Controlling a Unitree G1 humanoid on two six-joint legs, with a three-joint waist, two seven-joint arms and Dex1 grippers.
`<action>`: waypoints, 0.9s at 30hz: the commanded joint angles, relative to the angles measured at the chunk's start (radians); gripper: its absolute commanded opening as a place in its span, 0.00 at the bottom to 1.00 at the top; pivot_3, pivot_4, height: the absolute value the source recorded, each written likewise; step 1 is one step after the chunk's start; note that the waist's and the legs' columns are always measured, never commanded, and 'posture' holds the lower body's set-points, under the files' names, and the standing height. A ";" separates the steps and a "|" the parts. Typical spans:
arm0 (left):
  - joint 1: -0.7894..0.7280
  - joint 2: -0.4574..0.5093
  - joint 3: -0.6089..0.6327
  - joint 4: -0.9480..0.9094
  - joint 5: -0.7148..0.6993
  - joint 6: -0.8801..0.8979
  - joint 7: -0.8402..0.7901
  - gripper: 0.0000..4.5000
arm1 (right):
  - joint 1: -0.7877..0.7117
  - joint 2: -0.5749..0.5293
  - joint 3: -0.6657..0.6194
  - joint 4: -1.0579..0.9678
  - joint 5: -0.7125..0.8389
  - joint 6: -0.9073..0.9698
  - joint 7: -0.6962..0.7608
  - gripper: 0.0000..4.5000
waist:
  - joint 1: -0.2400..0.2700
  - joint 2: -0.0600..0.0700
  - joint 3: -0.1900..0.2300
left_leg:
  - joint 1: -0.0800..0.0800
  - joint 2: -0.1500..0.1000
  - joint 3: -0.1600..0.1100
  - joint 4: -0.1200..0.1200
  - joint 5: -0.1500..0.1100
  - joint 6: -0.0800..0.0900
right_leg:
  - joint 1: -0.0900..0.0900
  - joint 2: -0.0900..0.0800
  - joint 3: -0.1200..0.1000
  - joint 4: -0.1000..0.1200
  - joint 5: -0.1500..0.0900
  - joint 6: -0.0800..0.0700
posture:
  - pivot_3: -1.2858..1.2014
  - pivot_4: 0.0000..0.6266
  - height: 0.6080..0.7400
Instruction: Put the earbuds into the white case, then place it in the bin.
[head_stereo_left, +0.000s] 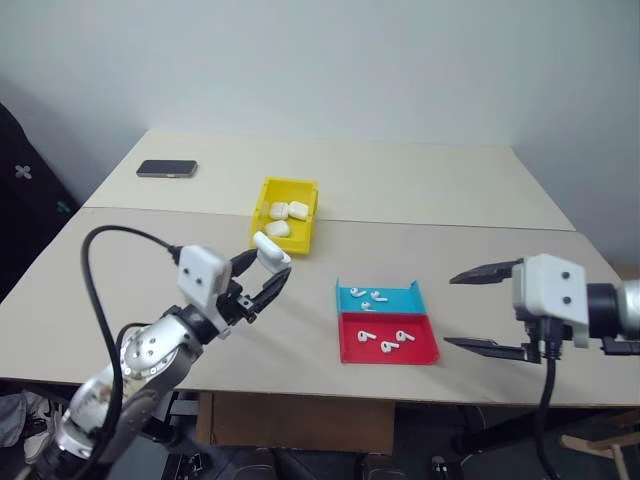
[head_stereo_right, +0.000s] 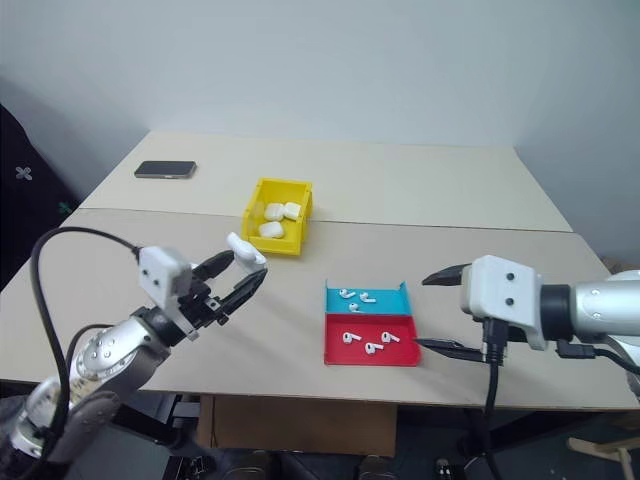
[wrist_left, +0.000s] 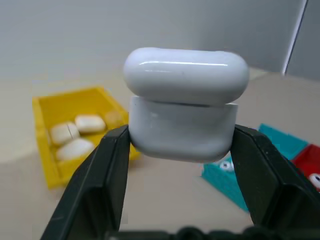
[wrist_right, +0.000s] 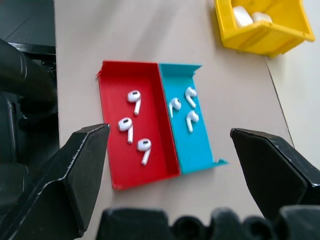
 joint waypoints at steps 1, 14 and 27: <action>0.047 -0.129 0.002 0.115 0.047 -0.294 -0.271 0.61 | -0.041 -0.031 0.050 -0.075 0.018 0.047 -0.010 1.00 | -0.002 0.000 0.000 | 0.000 0.000 0.001 0.001 -0.001 0.001 | 0.000 0.000 0.000 -0.001 0.000 0.000 | 0.52 0.24 1.00; 0.037 -0.239 0.074 0.396 -0.115 -0.433 -0.962 0.61 | -0.436 -0.098 0.539 -0.100 -0.146 0.330 0.031 1.00 | -0.017 0.008 -0.005 | -0.008 0.003 0.003 0.004 -0.001 0.004 | -0.013 0.002 0.002 0.006 -0.001 0.008 | 0.52 0.24 1.00; 0.066 -0.305 0.103 0.336 -0.038 -0.427 -0.987 0.61 | -0.714 0.066 0.873 0.051 -0.369 0.450 0.093 0.73 | -0.031 0.009 -0.005 | -0.007 0.003 0.002 0.005 -0.001 0.005 | -0.015 0.003 0.003 0.015 0.002 0.008 | 0.52 0.24 1.00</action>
